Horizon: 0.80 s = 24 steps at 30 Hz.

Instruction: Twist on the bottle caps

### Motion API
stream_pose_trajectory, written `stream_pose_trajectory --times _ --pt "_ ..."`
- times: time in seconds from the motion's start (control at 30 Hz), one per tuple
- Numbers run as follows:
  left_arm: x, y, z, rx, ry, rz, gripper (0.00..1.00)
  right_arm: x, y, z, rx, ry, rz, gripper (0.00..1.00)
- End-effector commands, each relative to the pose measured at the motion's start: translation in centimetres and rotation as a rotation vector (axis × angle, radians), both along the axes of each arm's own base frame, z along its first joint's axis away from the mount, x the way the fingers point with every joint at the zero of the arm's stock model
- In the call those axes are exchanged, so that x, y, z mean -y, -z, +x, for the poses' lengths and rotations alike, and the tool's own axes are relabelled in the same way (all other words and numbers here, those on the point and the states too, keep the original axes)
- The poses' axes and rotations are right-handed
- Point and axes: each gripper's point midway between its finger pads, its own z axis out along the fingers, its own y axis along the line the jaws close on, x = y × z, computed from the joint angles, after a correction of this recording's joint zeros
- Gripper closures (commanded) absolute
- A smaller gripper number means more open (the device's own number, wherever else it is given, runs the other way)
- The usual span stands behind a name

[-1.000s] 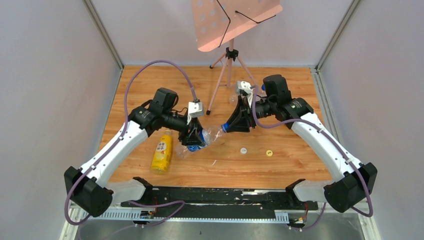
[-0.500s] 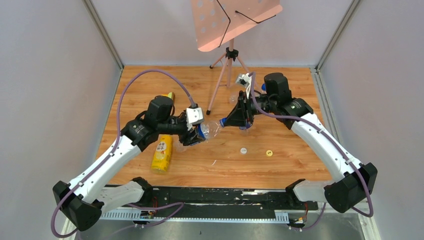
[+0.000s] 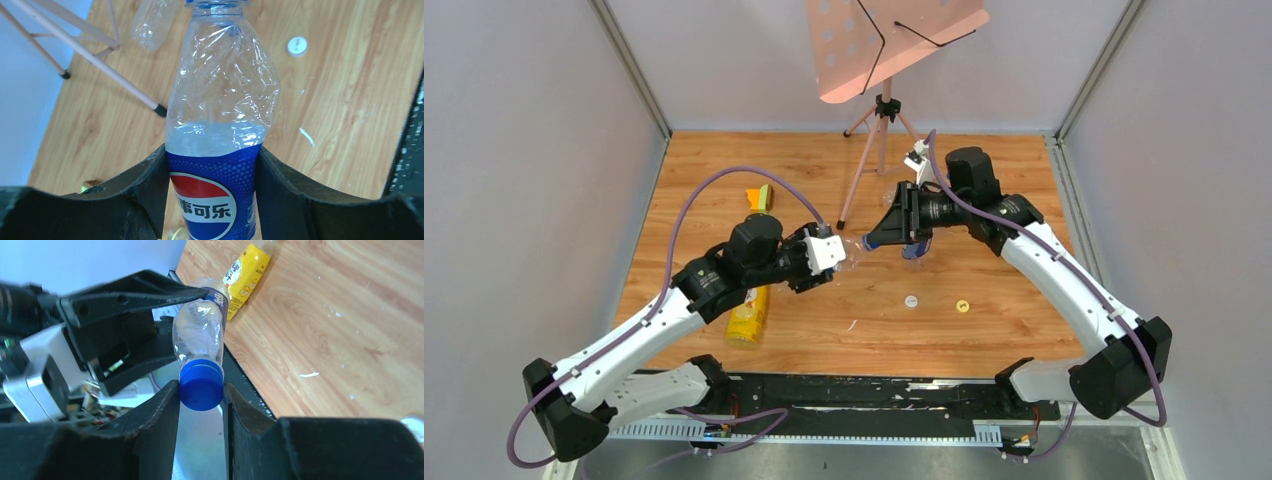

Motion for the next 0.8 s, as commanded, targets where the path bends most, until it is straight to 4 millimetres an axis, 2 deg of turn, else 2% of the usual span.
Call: stream_pose_trajectory --times 0.0,0.17,0.33,0.53,0.77 --pt "3.5 -7.4 0.8 0.295 0.052 -0.189 1.00 -1.5 2.0 0.1 -0.321 0.142 -0.024 1.00" --pt "3.6 -6.8 1.5 0.398 -0.005 -0.145 1.00 -1.5 3.0 0.5 -0.449 0.240 -0.035 0.96" --pt "4.0 -6.0 1.3 0.480 -0.052 -0.161 1.00 -1.5 2.6 0.6 -0.492 0.284 -0.022 0.90" --pt "3.6 -4.6 1.4 0.467 -0.094 -0.159 1.00 -1.2 1.7 1.1 -0.469 0.330 -0.011 0.85" --pt "2.6 -0.7 0.9 0.339 -0.136 -0.118 1.00 -0.5 -0.4 2.2 -0.344 0.374 0.000 0.53"
